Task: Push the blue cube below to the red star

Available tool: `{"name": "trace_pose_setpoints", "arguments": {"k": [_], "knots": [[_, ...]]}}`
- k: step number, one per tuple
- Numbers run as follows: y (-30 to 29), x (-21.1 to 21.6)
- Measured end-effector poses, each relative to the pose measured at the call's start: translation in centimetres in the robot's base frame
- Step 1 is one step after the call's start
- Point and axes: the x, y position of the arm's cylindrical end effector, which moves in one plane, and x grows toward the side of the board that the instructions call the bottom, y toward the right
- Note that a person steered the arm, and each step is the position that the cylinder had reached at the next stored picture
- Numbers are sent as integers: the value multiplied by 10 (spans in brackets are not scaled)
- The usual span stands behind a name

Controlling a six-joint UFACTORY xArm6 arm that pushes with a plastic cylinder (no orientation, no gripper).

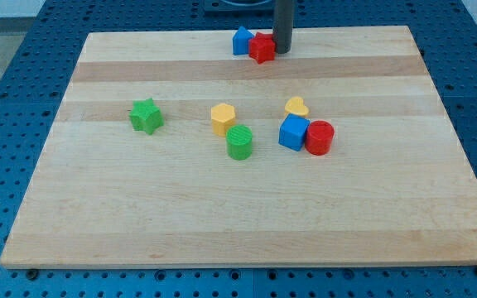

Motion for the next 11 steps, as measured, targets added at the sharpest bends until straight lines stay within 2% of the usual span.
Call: {"name": "trace_pose_setpoints", "arguments": {"k": [1, 2, 3, 4, 7, 9, 11], "knots": [[1, -8], [43, 3], [88, 52], [105, 103], [104, 237], [56, 248], [18, 229]]}}
